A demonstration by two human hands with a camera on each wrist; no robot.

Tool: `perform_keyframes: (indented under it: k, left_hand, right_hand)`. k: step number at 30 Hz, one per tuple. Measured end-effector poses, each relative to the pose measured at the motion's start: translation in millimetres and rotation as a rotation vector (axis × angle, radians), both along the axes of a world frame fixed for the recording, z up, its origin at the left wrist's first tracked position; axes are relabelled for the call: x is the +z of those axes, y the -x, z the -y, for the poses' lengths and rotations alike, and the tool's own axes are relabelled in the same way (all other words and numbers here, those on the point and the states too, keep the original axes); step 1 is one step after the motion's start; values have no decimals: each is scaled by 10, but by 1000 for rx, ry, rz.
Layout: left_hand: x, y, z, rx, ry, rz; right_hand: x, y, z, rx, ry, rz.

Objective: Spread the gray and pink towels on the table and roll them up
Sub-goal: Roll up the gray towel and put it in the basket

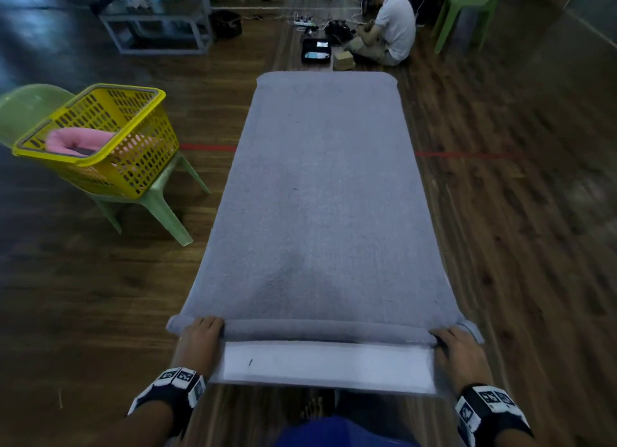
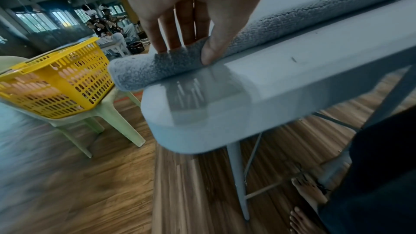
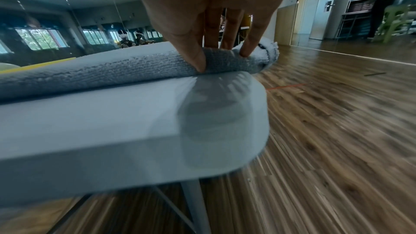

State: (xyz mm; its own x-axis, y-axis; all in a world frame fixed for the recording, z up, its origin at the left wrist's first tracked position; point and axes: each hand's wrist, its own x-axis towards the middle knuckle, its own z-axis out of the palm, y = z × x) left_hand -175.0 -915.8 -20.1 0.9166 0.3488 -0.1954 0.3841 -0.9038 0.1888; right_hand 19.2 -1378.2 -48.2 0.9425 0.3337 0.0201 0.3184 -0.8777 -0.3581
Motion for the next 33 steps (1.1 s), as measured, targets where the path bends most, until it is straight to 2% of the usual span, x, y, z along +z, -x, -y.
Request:
perform_keyframes:
  k: [3, 8, 11, 16, 22, 25, 28, 33]
  left_hand:
    - [16, 177, 70, 0, 22, 11]
    - [70, 286, 111, 8, -43, 12]
    - [93, 202, 53, 38, -57, 88]
    - [-12, 212, 82, 42, 76, 160]
    - [-93, 281, 54, 0, 51, 139]
    - [8, 230, 8, -37, 45, 96]
    - [69, 55, -102, -30, 43, 47]
    - [36, -29, -165, -20, 88, 191]
  right_hand:
    - [39, 210, 131, 34, 79, 39]
    - [83, 281, 133, -86, 206, -14]
    - [152, 180, 97, -102, 161, 29]
    - [79, 168, 70, 68, 31, 140]
    - [94, 196, 81, 61, 64, 107]
    - [156, 118, 38, -22, 195, -22]
    - [224, -80, -16, -15, 311, -106]
    - [105, -153, 16, 31, 20, -2]
